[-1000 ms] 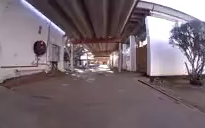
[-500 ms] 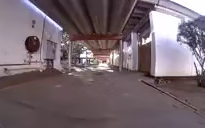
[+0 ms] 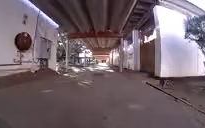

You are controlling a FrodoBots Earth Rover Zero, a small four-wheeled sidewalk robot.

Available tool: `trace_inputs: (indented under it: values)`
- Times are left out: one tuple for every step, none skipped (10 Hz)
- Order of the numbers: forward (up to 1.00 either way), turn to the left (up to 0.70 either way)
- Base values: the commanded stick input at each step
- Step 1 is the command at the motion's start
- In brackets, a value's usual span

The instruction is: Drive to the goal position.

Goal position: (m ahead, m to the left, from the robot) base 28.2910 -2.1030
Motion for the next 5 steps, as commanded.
trace_inputs:
  values:
    - [1.00, 0.01]
    - [1.00, 0.01]
    - [1.00, 0.01]
    - [1.00, 0.01]
    - [1.00, 0.01]
